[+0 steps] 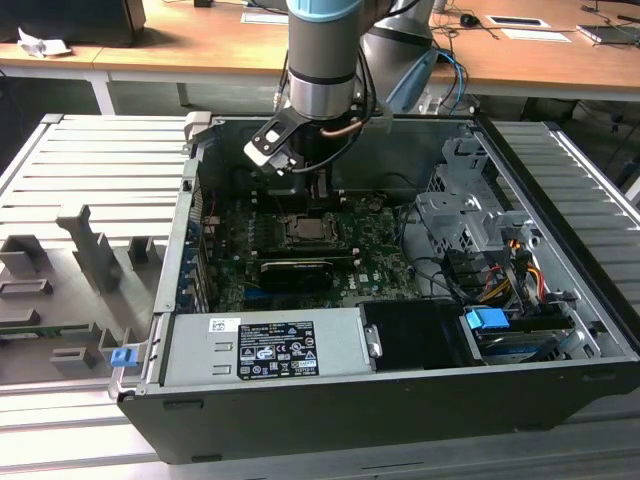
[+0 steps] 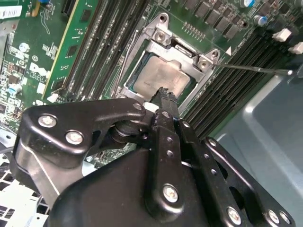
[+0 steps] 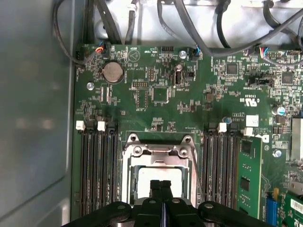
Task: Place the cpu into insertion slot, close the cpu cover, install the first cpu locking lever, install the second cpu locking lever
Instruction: 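Close the cpu cover, then install the first cpu locking lever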
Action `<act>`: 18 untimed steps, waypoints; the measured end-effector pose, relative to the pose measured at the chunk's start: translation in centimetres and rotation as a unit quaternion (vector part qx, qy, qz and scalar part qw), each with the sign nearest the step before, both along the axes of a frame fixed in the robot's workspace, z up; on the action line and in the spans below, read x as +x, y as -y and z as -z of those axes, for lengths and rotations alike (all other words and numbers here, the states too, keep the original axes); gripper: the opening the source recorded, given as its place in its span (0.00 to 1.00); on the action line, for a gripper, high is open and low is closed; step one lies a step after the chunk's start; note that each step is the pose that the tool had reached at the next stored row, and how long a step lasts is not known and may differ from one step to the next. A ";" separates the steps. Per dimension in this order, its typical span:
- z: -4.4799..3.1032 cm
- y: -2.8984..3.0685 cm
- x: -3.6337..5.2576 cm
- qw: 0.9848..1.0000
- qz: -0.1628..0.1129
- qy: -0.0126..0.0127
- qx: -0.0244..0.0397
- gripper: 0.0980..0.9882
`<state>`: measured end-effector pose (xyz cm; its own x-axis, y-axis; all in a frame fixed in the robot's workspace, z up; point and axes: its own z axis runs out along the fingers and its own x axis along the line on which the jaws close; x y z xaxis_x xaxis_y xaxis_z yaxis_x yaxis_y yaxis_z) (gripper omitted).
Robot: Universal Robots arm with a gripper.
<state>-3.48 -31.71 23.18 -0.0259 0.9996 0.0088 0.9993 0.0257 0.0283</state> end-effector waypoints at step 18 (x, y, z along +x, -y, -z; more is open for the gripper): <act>-2.70 0.00 -0.48 1.000 0.000 0.000 0.000 0.01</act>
